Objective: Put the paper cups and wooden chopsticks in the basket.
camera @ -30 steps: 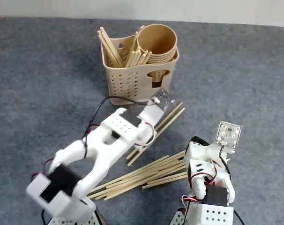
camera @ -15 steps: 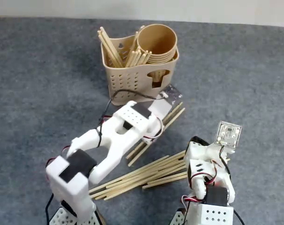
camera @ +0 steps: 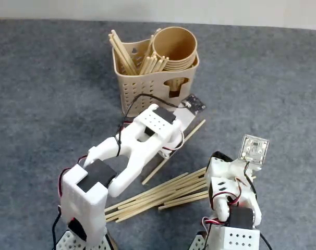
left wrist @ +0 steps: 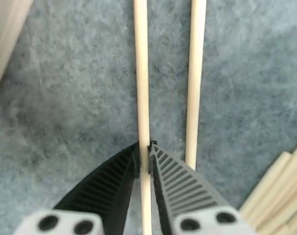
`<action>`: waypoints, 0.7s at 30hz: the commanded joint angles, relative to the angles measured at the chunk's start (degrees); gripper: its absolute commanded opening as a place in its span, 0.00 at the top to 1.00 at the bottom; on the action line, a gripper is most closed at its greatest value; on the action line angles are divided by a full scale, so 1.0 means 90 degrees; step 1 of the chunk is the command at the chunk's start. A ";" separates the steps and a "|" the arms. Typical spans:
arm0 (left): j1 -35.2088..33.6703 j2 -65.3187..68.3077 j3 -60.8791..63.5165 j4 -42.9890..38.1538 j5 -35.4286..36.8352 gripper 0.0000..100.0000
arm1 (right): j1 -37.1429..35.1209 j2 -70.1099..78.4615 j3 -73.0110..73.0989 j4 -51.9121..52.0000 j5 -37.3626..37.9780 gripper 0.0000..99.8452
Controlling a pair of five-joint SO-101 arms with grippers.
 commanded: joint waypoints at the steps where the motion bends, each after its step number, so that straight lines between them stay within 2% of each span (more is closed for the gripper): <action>1: 0.0122 -0.0796 0.0151 0.0088 -0.0059 1.00 | 0.0063 -0.0112 0.0874 -0.0151 0.0059 0.99; 21: 0.0151 -0.4186 0.1558 0.0127 0.0000 1.00 | 0.0063 -0.0112 0.0874 -0.0151 0.0059 0.99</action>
